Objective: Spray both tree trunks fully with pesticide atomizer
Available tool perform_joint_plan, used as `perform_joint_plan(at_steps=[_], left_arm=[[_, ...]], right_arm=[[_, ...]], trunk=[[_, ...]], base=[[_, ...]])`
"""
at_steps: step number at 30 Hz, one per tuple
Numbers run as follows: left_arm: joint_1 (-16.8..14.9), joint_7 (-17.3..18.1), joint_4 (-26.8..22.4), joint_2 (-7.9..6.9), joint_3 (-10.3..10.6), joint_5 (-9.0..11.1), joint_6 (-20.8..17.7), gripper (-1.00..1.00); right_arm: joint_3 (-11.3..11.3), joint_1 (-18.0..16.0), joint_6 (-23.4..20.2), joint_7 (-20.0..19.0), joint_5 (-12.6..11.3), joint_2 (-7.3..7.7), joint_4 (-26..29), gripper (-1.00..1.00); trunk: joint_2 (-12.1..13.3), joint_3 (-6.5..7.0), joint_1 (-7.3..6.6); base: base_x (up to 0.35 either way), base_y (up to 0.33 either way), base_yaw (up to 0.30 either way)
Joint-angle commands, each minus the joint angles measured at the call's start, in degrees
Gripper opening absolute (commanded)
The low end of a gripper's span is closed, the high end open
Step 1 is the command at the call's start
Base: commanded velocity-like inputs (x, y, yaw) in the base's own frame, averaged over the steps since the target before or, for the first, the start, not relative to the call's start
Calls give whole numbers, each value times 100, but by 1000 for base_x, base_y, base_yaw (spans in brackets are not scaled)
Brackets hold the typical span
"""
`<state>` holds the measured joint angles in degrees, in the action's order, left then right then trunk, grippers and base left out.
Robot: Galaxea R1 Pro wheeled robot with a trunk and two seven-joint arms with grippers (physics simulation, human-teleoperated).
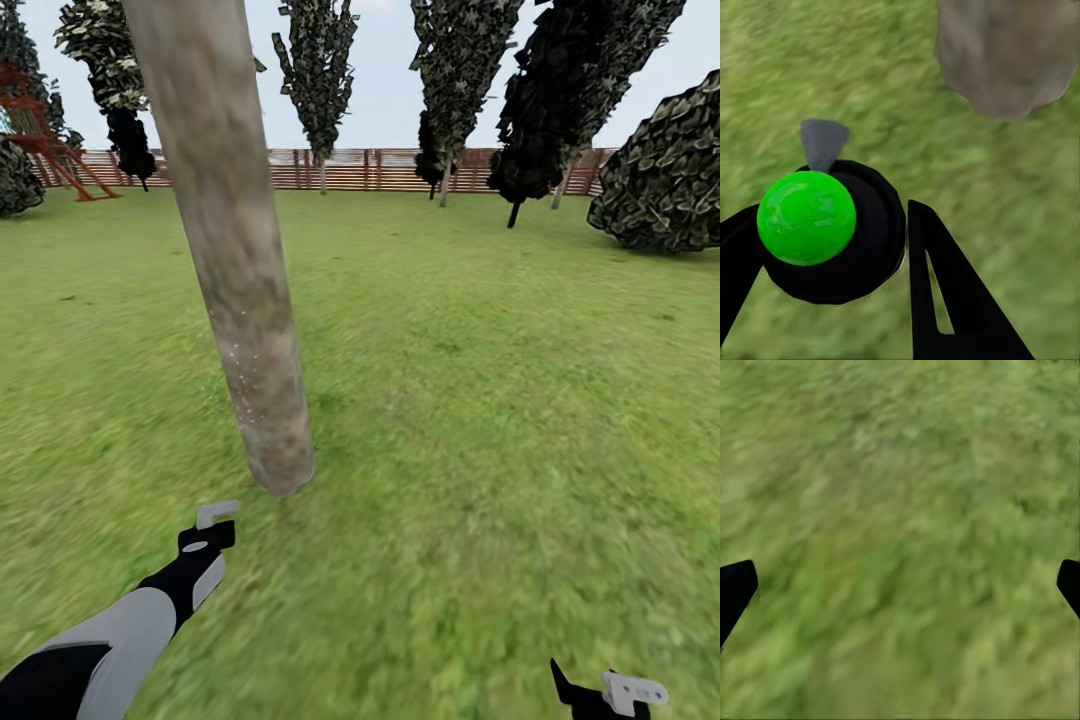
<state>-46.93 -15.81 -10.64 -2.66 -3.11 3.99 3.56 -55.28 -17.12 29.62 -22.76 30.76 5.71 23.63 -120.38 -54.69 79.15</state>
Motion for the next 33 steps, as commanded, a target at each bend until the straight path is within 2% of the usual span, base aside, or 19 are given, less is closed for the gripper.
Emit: perform_joint_plan(at_steps=[1, 6, 22, 33], left_arm=[[0, -1, -1, 1, 3, -4, -2, -100], [0, -1, -5, 1, 3, -4, 20, -100], [0, -1, -3, -7, 3, -4, 13, -100], [0, -1, -7, -7, 3, -4, 22, -100]], right_arm=[[0, -1, 0, 0, 0, 0, 0, 100], [0, 1, 0, 0, 0, 0, 1, 100], [0, 3, 0, 0, 0, 9, 9, 100], [0, 0, 0, 0, 0, 9, 10, 100]], trunk=[[0, 0, 0], [0, 0, 0], [0, 0, 0], [0, 0, 0]], base=[[282, -155, 278], [224, -194, 181], [151, -245, 8], [230, -208, 253]])
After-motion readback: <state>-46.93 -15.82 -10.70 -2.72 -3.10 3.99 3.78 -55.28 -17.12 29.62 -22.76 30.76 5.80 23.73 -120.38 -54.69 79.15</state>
